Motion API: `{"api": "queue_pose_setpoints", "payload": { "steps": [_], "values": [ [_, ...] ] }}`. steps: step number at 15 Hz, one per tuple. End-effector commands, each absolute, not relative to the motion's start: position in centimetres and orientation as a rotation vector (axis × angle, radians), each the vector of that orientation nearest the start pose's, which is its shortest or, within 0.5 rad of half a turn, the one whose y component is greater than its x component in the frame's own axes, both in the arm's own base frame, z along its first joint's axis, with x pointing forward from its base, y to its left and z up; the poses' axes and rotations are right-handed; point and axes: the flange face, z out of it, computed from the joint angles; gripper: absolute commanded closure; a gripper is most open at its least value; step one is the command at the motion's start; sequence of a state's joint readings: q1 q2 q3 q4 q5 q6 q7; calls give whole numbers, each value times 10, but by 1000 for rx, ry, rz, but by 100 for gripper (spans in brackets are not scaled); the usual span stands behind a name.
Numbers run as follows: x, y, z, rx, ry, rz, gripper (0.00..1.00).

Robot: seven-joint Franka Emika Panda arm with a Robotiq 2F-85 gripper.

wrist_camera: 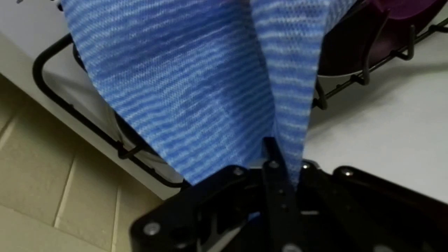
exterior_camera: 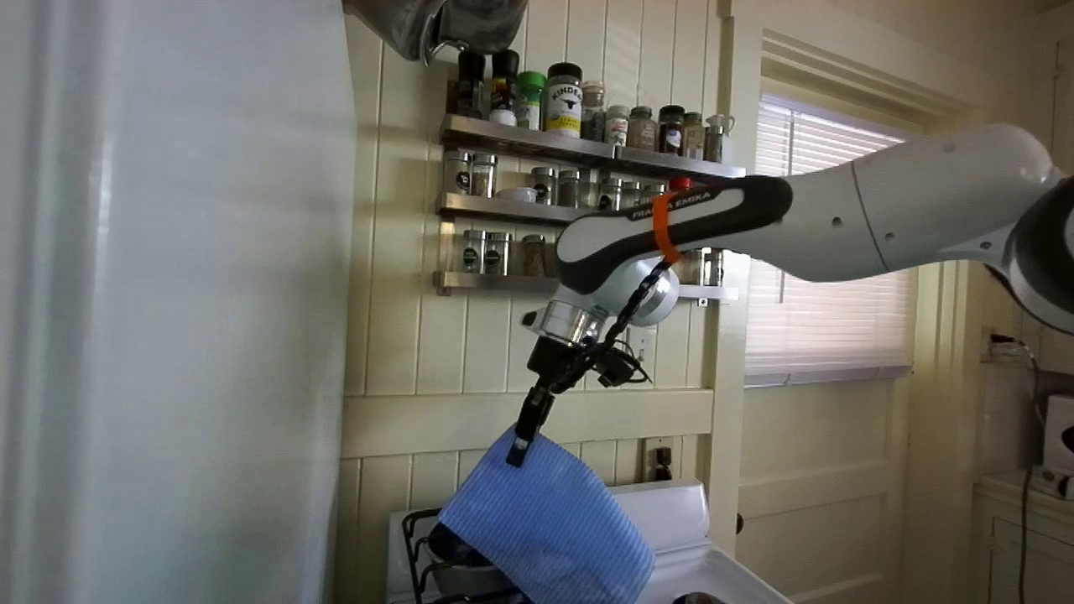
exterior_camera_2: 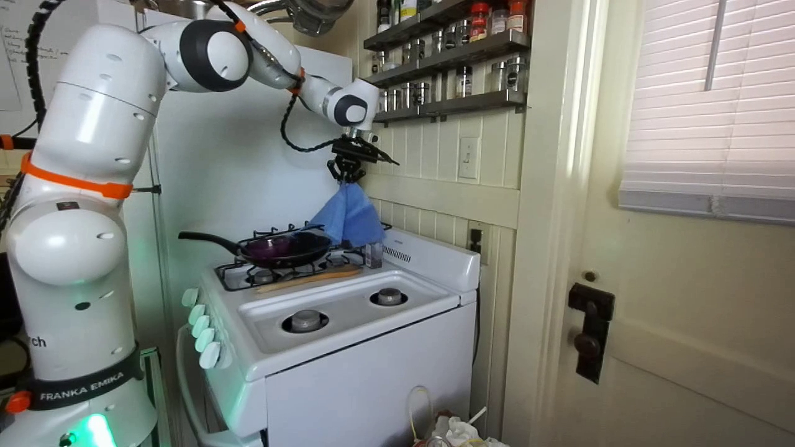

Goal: Use the blue fabric to wipe the right side of the stove.

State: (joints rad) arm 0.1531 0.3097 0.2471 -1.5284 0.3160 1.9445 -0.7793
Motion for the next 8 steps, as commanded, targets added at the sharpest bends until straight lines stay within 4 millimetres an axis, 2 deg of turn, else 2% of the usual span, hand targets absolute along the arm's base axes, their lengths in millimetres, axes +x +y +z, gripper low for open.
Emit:
{"api": "queue_pose_setpoints", "payload": {
  "steps": [1,4,8],
  "values": [
    [565,249,534,-2419,-1456,-357,100],
    [528,236,566,-2556,-1345,-497,100],
    [475,209,591,-2716,-1127,-617,100]
  ]
}}
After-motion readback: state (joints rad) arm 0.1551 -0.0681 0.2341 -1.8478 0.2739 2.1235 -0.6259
